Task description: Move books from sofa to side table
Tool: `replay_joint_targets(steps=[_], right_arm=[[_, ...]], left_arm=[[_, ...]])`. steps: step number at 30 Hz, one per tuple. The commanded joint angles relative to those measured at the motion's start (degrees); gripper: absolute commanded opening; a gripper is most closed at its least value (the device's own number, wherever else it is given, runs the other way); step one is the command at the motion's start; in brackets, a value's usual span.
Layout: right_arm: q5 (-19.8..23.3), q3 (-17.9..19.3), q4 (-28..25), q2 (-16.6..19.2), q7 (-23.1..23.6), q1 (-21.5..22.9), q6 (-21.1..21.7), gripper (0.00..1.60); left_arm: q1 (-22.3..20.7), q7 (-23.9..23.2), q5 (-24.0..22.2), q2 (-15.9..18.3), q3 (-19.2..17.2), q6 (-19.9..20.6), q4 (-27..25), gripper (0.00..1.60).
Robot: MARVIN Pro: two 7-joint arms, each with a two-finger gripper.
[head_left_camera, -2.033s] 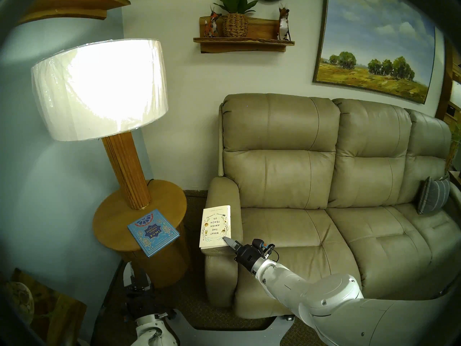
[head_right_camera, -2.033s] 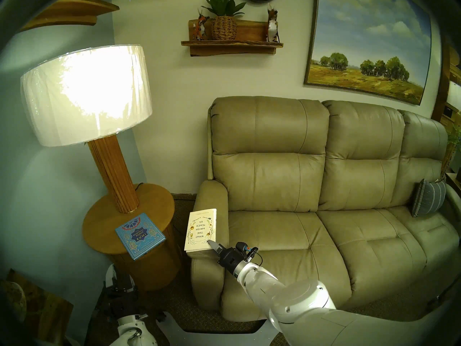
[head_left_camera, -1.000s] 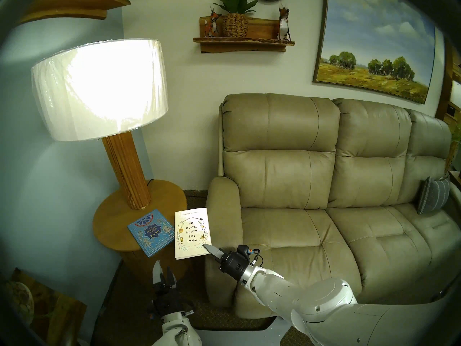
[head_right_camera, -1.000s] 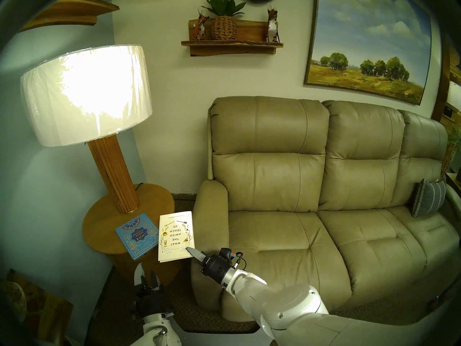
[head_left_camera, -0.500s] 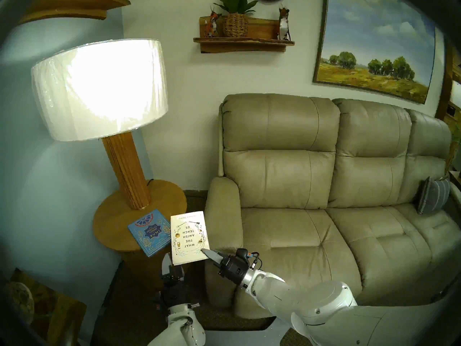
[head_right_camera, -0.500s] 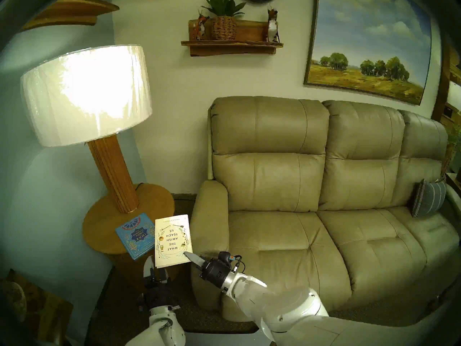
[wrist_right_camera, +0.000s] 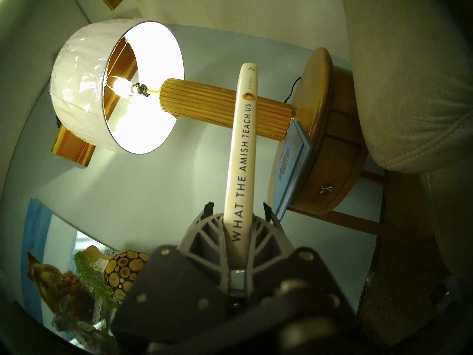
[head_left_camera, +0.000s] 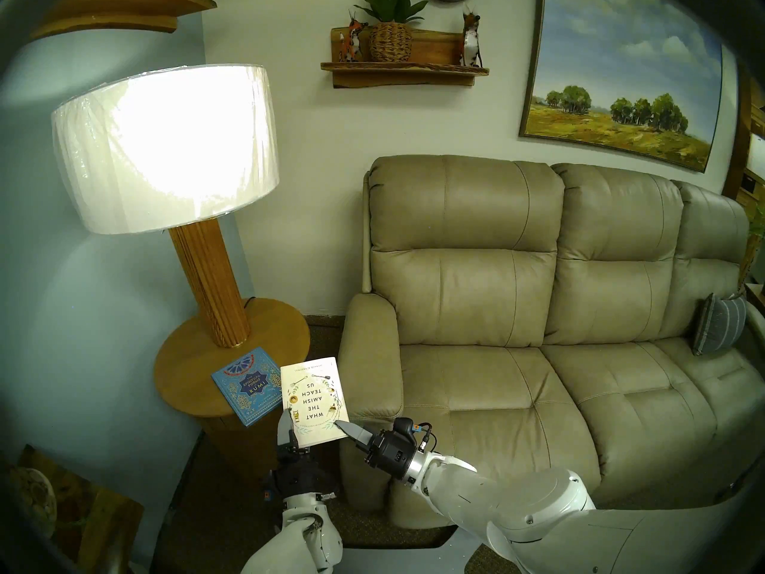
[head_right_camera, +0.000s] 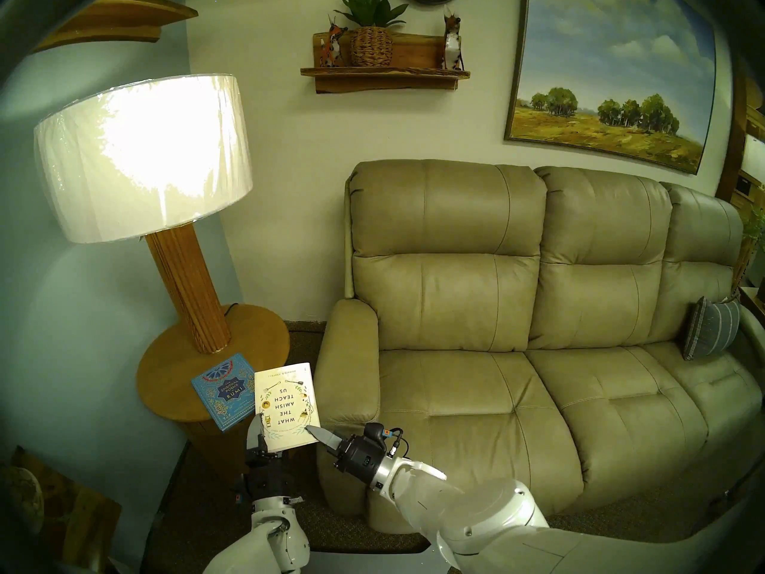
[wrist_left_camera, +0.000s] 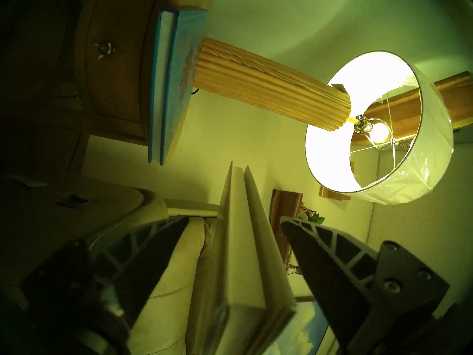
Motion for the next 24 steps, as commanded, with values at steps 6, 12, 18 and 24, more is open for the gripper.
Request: replay_joint_targets(steps=[6,12,18,24], right_arm=[[-0.2,-0.1,-0.1,-0.1,1.2,0.4,-2.0,0.22],[0.7,1.2,-1.2,0.5,-0.5,0.2,-2.5,1.60],[1.5,2.7,-2.0,1.9,-0.5,-0.1,-2.2,1.60],[1.8,3.7,-2.5,2.9,-0.3,-0.8,-2.2,1.60]], left_arm=[[-2.0,-4.2,-0.9,-0.8,-2.0,0.8,2.2,0.00],[-1.5,-6.8,-2.2,0.4,-5.7,0.0,-1.0,0.00],[-1.8,-2.6,-6.7,0.4,-10.6,-2.3,-4.6,0.00],[-1.7,3.2,-10.4,-0.3,-13.7,-6.2,-9.1,0.00]])
